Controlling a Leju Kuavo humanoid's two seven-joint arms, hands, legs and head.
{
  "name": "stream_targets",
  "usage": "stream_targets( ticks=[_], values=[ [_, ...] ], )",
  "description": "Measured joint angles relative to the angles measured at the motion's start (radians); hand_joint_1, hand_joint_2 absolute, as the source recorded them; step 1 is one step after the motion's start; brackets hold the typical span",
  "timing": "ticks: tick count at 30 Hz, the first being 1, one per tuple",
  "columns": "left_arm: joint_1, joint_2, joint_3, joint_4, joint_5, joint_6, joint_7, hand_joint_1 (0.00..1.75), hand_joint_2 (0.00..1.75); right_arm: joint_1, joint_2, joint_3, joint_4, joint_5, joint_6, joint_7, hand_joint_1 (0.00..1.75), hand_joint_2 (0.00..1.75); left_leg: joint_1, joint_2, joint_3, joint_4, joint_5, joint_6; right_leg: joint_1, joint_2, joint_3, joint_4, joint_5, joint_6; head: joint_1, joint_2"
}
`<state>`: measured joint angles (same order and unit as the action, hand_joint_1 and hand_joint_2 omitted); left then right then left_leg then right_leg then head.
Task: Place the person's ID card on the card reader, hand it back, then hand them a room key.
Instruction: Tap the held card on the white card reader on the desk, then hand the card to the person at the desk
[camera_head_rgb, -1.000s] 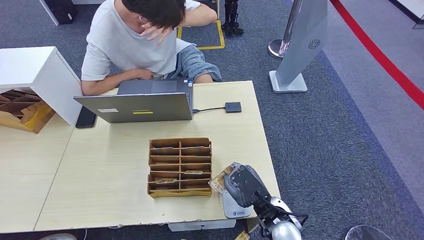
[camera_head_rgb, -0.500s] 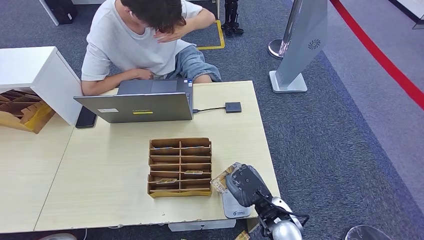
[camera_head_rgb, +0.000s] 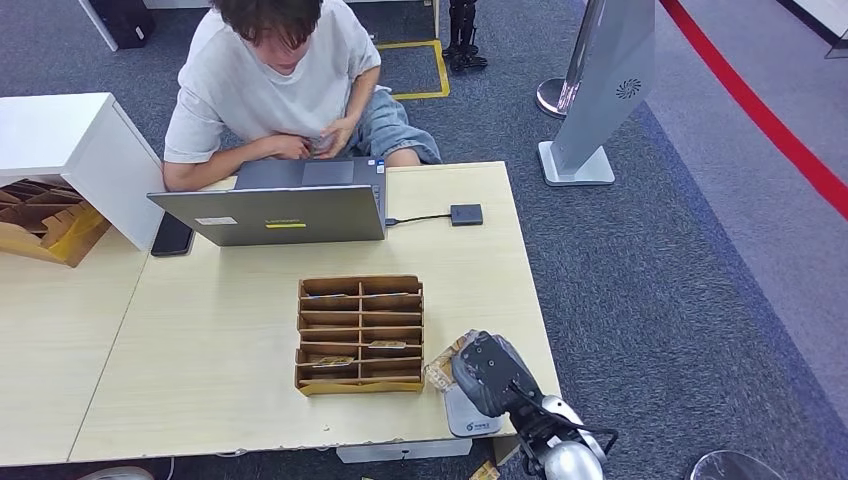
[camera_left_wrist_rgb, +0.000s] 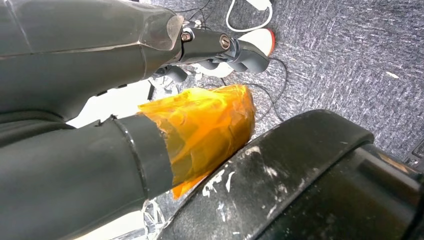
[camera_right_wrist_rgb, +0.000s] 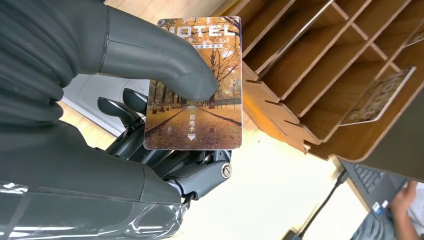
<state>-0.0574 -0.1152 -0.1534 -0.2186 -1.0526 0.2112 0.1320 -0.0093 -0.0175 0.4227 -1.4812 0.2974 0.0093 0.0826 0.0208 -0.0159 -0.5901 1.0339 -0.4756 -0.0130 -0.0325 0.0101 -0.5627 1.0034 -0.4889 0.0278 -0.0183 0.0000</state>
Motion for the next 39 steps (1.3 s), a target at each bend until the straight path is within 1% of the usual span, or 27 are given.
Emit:
stream_targets(
  ticks=[20, 32, 39],
  values=[
    [0.000, 0.000, 0.000, 0.000, -0.006, -0.002, 0.000, 0.00, 0.00, -0.001, 0.003, -0.010, 0.083, 0.029, -0.001, 0.028, 1.75, 1.75, 0.000, 0.000, 0.000, 0.000, 0.000, 0.000, 0.000, 0.000, 0.000, 0.000, 0.000, 0.000, 0.000, 0.000],
    [0.000, 0.000, 0.000, 0.000, -0.006, 0.000, 0.001, 0.00, 0.00, -0.011, 0.012, -0.024, 0.113, 0.084, -0.034, 0.064, 1.75, 1.75, 0.000, 0.000, 0.000, 0.000, 0.000, 0.000, 0.000, 0.000, 0.000, 0.000, 0.000, 0.000, 0.000, 0.000],
    [0.000, 0.000, 0.000, 0.000, -0.006, 0.001, 0.002, 0.00, 0.00, -0.016, 0.018, -0.031, 0.121, 0.090, -0.037, 0.070, 1.75, 1.75, 0.000, 0.000, 0.001, 0.000, 0.000, 0.000, 0.000, 0.000, 0.001, 0.000, 0.000, 0.000, 0.000, 0.000]
  ],
)
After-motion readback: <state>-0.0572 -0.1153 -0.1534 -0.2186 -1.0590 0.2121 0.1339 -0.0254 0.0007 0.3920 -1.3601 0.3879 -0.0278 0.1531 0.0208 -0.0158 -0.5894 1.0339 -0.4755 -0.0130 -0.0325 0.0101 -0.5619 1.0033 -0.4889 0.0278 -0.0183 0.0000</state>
